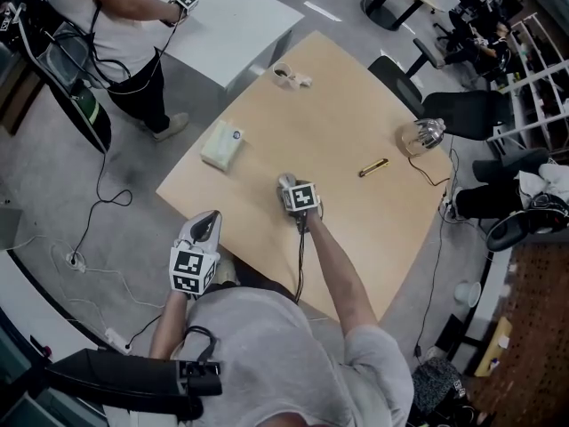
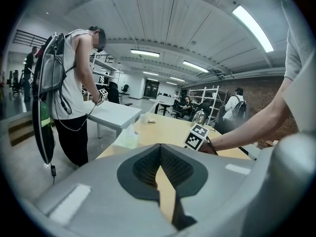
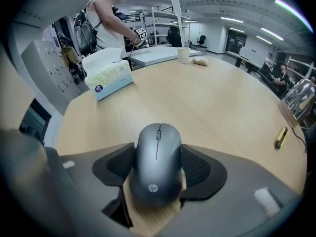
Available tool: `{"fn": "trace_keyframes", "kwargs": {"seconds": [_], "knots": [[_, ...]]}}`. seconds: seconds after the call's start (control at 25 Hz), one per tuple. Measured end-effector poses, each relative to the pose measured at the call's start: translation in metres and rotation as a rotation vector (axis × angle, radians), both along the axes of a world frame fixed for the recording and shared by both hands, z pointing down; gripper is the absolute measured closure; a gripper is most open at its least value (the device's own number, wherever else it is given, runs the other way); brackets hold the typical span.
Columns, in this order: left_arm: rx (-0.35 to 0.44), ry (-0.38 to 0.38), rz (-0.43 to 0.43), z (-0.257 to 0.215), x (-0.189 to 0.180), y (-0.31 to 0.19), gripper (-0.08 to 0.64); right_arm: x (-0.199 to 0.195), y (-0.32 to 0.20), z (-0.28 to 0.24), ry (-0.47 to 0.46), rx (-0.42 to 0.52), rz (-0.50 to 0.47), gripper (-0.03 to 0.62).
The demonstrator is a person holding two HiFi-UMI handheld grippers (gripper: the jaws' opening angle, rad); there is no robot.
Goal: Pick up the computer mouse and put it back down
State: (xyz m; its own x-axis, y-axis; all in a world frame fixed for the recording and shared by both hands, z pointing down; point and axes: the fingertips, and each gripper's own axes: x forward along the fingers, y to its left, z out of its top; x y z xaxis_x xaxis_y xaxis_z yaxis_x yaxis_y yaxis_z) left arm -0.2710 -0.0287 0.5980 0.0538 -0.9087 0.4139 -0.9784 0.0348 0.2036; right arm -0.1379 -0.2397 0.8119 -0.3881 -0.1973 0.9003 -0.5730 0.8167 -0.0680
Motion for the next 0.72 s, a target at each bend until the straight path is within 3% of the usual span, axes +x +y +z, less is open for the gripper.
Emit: {"fn": "trace_keyframes", "kwargs": {"seconds": [0.72], "knots": [[0.013, -0.019, -0.008, -0.009, -0.007, 0.005, 0.540, 0.006, -0.003, -0.011, -0.025, 0.026, 0.029, 0.299]]}}
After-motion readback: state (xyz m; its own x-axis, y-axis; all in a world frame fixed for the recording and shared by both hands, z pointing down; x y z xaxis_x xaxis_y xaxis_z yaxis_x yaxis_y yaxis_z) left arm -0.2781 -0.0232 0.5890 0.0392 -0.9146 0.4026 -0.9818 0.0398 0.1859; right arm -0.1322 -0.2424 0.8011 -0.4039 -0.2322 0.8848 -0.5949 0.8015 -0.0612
